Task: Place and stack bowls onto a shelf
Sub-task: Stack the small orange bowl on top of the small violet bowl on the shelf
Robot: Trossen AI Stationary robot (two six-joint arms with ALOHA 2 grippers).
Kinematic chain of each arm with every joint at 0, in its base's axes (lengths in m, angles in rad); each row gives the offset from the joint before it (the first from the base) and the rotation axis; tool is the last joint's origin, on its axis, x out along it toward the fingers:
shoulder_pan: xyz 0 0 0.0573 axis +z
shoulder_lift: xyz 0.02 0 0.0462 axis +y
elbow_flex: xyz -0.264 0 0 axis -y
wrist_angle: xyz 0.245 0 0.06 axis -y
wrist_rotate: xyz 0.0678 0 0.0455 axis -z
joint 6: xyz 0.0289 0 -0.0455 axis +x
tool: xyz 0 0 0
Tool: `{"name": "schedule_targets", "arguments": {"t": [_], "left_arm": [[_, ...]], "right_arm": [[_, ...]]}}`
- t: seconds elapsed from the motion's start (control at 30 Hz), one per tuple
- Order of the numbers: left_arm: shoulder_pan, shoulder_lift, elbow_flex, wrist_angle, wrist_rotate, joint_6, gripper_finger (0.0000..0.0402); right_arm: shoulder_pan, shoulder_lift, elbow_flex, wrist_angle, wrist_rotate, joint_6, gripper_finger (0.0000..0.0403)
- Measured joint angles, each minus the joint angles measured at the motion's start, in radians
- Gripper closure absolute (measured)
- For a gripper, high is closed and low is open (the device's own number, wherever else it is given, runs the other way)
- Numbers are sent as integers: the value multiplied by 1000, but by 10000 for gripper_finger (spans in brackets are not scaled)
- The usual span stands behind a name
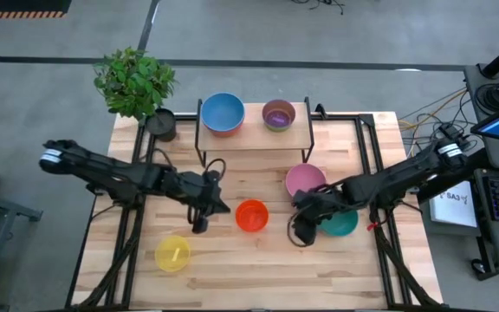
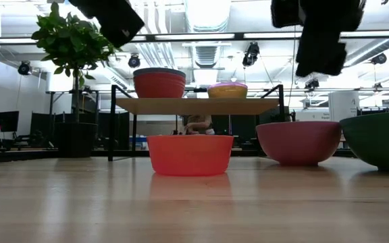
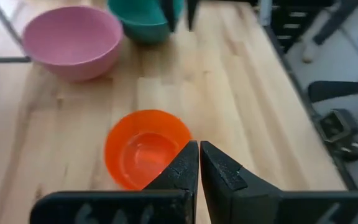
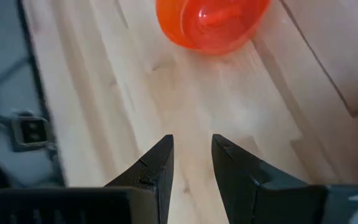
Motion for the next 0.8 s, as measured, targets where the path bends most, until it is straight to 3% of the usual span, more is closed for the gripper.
{"name": "schedule_targets", "arguments": {"t": [0.23, 0.47, 0.63, 0.8], "left_arm": [[-27, -1, 0, 10, -126, 1, 401], [-104, -90, 0, 37, -363, 49, 402], [-200, -152, -11, 36, -536, 49, 401], [-280, -184, -15, 38, -747, 58, 401]], "right_arm": [[0, 248, 203, -72, 36, -290, 305], [-7, 442, 435, -125, 129, -617, 305], [-16, 536, 546, -126, 128, -723, 297], [-21, 602, 588, -137, 127, -742, 258]]}}
